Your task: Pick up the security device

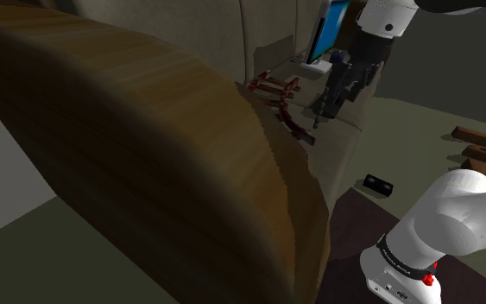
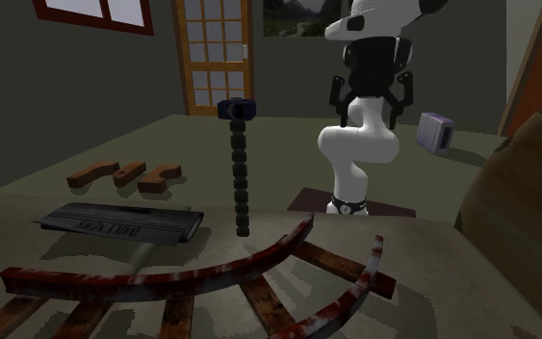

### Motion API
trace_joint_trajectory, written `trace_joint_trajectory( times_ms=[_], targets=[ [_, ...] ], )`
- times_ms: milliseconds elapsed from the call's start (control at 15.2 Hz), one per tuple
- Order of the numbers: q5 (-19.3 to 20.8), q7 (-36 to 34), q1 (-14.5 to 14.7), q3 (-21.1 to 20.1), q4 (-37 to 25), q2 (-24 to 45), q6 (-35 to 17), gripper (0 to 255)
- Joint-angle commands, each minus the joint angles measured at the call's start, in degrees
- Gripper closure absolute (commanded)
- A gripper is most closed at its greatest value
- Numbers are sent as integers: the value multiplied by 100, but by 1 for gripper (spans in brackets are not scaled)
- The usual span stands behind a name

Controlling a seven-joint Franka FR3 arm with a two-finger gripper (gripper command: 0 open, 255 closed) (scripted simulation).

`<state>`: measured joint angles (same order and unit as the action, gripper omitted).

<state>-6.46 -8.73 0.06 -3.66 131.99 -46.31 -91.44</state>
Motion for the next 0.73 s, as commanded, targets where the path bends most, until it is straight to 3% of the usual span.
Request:
trace_joint_trajectory(
  times_ms=[0, 660],
  targets=[
    [0, 0, 0, 0, 0, 0, 0, 0],
    [776, 2095, 37, 1124, -1868, 1642, 635, 0]
  ],
)
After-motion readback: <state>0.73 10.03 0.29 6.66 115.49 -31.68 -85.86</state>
